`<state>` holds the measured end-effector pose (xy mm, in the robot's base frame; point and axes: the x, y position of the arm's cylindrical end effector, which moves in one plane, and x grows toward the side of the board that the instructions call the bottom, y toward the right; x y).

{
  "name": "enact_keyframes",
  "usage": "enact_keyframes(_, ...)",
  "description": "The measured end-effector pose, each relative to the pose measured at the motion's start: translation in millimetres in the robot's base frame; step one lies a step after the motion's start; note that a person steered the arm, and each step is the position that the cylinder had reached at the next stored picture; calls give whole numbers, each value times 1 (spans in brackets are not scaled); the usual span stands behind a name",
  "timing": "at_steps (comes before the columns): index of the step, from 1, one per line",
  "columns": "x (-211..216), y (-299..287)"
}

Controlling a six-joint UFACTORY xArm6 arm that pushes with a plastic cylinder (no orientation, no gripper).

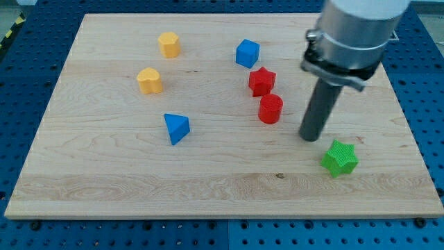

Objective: Place the red blocks towards the center of the board

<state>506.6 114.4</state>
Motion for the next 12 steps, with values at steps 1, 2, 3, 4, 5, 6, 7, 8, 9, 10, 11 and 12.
enact_keyframes(1, -13, -9)
enact_keyframes(2, -15, -6)
enact_keyframes(3, -24, -5)
enact_keyframes(4, -29, -20)
enact_keyframes(5, -41, -41)
enact_keyframes(6, -42, -37)
enact_keyframes(7, -15, -40)
enact_keyframes(8, -14, -64)
enact_keyframes(9, -23, -66)
enact_keyframes(10, -23, -49)
enact_keyframes(11, -27, -32)
enact_keyframes(12, -34, -41)
